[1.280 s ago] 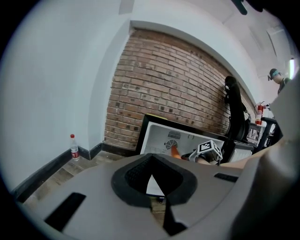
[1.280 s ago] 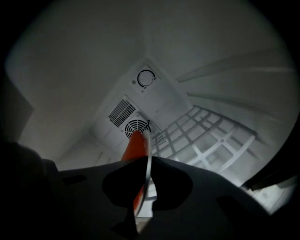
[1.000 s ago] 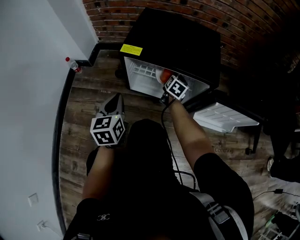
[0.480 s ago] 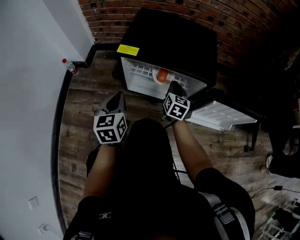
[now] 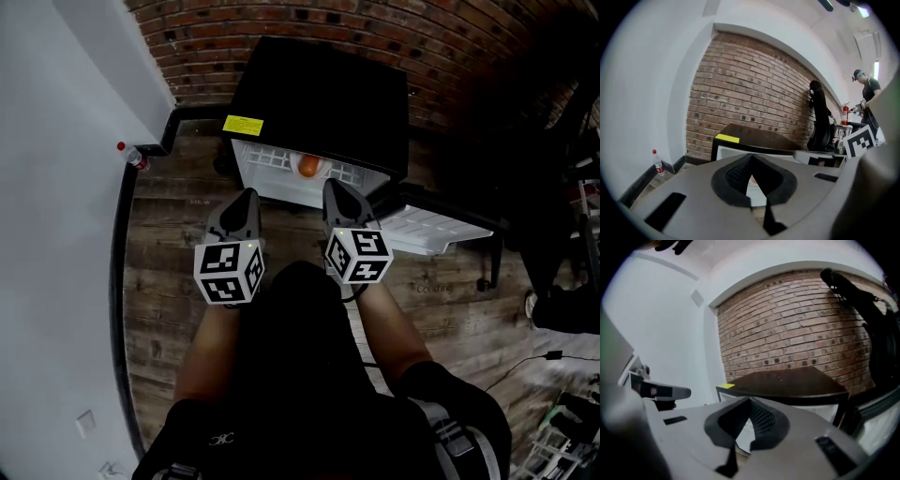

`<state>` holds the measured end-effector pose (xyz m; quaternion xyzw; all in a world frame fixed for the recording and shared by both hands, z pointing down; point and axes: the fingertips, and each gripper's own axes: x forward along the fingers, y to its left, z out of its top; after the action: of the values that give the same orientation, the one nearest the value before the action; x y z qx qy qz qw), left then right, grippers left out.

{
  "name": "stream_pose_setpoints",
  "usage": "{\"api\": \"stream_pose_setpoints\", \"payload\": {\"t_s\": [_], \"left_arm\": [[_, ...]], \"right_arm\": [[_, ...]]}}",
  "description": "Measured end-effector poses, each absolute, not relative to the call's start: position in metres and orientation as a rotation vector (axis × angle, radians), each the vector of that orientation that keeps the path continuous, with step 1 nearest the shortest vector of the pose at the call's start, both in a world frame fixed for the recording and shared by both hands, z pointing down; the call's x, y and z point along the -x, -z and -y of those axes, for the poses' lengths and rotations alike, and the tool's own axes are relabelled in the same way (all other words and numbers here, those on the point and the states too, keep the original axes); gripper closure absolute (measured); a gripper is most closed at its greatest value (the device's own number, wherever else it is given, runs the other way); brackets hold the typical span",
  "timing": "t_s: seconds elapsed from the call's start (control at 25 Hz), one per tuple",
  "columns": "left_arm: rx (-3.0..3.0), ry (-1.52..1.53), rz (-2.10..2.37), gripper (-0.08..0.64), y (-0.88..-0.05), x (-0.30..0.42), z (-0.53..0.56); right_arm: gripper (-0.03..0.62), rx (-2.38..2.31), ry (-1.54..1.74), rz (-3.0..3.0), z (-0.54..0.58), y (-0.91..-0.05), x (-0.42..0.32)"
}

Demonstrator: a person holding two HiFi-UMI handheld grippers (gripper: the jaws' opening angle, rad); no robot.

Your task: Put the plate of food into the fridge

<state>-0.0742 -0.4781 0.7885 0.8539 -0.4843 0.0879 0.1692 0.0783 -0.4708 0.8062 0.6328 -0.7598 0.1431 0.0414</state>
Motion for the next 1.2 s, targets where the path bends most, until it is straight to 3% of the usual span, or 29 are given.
{"api": "stream_pose_setpoints", "payload": {"t_s": [0.76,1.2], "left_arm": [[-2.550,-0.253,1.195,0.563,-0.339,0.039,0.437],[-2.624,-0.201,1.190,0.563,-0.245,0.075,0.357]], "right_arm": [[0.578,-2.067,-0.407,2.310,0.403,-0.333,-0.079],[0.580,-2.143,-0.286,2.364,0.325,-0.232,-0.039]]}}
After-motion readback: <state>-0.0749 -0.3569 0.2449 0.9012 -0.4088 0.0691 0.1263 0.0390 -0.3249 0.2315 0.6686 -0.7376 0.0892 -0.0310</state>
